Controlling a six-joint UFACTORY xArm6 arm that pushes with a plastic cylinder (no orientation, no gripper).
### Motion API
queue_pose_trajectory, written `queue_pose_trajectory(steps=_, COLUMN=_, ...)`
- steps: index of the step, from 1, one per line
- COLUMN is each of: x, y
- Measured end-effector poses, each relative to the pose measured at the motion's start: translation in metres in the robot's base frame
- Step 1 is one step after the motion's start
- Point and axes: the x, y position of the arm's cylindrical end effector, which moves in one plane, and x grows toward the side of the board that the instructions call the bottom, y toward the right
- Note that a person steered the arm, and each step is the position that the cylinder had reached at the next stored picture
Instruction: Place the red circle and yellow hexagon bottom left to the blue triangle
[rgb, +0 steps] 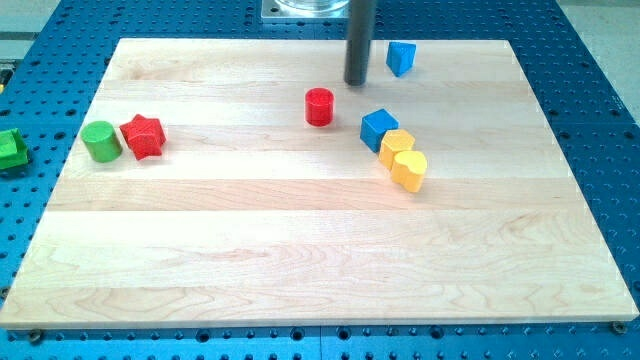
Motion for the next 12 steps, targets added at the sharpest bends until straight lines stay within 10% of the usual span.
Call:
queue_pose_trajectory(steps=3, x=-0.030, y=0.110)
queue_pose_trajectory(steps=6, x=0.085, y=-0.100)
queue_pose_trajectory(steps=10, x=0.009, y=0.079)
queue_pose_trajectory(steps=12, x=0.131, y=0.164)
